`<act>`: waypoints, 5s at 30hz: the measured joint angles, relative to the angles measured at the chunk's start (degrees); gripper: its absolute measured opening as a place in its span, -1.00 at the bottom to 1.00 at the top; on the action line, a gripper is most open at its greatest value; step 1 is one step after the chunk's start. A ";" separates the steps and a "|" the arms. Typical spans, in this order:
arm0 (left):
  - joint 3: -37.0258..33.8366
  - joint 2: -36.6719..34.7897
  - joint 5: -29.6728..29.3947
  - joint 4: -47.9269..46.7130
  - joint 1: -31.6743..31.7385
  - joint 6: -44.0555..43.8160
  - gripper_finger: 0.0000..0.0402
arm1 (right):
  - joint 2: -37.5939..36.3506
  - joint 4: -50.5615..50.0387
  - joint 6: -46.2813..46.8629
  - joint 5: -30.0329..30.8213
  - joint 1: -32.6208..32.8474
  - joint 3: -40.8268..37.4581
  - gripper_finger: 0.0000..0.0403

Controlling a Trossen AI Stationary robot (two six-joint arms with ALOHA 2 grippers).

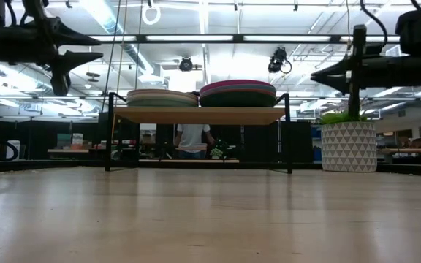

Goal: Place and stack plates onto a shelf
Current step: Return to Home Position

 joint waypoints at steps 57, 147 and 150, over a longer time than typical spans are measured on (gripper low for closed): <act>0.09 0.35 1.09 -18.69 -0.04 18.19 -0.64 | 1.40 -13.31 -36.03 1.18 0.00 0.00 -0.91; 0.04 0.35 1.09 -18.69 -0.02 18.16 -0.64 | 1.40 -13.31 -36.03 1.16 -0.02 0.00 -0.91; 0.04 0.35 1.09 -18.69 -0.02 18.16 -0.64 | 1.42 -13.32 -36.01 1.16 0.00 0.00 -0.91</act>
